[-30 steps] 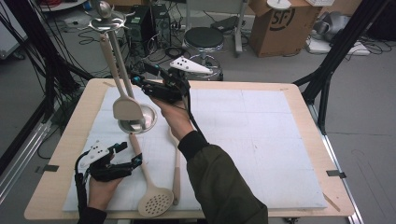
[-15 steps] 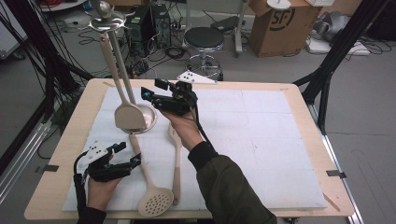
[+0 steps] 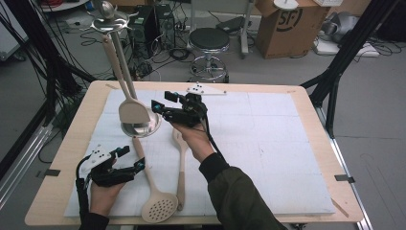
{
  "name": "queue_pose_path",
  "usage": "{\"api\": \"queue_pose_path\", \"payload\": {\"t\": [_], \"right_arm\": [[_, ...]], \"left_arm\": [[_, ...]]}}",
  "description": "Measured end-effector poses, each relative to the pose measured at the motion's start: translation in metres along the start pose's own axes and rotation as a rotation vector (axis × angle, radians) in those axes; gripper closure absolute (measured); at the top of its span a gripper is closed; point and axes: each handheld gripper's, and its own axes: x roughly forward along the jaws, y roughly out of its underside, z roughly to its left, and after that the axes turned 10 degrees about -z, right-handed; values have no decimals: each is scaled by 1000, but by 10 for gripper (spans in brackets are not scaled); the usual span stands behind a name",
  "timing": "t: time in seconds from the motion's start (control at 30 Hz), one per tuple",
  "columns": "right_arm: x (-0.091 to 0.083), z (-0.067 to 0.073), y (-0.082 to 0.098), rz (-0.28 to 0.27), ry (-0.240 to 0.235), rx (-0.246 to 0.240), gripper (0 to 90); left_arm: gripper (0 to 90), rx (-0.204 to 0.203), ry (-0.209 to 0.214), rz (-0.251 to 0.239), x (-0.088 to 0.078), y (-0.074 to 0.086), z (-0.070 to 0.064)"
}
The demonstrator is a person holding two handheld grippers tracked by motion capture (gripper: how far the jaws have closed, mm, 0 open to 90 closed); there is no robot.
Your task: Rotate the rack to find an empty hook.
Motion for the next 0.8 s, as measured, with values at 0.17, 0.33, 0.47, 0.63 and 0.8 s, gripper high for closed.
{"api": "queue_pose_path", "payload": {"t": [0.17,0.33,0.47,0.63,0.8], "right_arm": [[-8,-4,11,25,17,5,323],[-14,-8,23,58,30,15,325],[-19,-10,32,77,40,19,326],[-24,-12,38,85,53,27,322],[-28,-15,44,98,62,37,322]], "left_arm": [[190,-3,1,1,0,0,0],[190,0,0,4,0,0,-1],[190,2,-2,3,0,0,0],[190,-1,-1,1,0,0,-1],[190,2,3,7,1,0,-1]]}}
